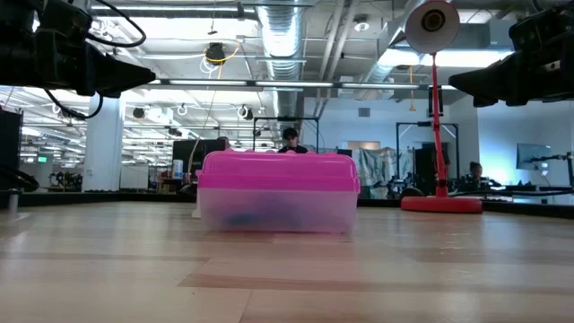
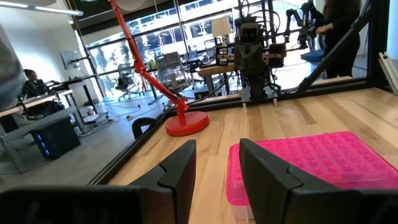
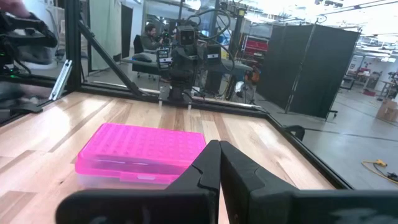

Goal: Pick & place school supplies into a supply box
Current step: Return to Home Position

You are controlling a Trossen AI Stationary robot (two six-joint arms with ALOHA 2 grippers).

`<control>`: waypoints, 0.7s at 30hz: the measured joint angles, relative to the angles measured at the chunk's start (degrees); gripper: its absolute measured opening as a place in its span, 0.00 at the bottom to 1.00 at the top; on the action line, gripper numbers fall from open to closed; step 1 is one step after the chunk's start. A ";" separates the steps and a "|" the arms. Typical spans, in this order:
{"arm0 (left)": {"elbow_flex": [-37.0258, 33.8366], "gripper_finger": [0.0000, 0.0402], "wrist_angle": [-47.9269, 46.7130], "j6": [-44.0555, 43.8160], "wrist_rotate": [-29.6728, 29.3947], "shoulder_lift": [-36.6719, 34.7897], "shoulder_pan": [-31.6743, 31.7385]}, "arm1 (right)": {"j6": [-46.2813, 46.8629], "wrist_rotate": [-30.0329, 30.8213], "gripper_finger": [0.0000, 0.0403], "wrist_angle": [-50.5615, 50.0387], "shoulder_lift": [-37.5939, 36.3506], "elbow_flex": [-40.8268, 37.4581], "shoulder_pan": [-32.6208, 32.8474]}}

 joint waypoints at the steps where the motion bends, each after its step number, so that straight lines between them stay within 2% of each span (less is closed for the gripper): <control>1: 0.00 0.30 0.01 -0.05 0.00 0.01 -0.01 | 0.00 0.01 0.00 0.01 0.00 0.00 0.00; 21: 0.00 0.30 0.01 0.43 0.01 0.01 0.00 | 0.00 0.00 0.00 0.01 0.00 -0.01 -0.01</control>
